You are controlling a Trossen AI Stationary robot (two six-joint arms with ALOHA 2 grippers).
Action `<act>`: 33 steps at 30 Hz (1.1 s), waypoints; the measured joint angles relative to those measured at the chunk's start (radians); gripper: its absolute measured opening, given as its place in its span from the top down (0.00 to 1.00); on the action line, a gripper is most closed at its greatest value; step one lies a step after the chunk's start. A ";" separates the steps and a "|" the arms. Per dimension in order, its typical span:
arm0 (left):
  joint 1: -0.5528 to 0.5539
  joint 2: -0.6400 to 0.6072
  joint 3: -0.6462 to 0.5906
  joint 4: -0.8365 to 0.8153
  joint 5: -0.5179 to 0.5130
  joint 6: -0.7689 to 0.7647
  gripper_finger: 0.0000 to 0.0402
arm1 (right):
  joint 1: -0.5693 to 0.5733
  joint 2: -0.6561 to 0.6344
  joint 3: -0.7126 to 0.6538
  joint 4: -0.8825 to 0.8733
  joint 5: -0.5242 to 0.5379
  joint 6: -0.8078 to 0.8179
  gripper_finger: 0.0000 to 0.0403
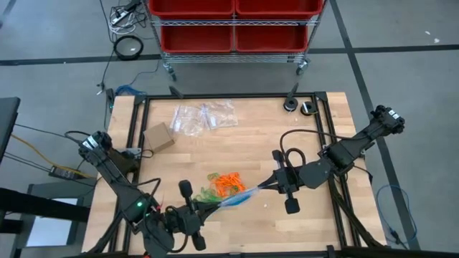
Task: Sort rubber bands
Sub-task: Close the transparent zip bag
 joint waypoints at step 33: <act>-0.008 0.000 0.000 -0.111 0.037 -0.300 0.77 | -0.016 -0.002 0.000 -0.099 -0.031 0.058 1.00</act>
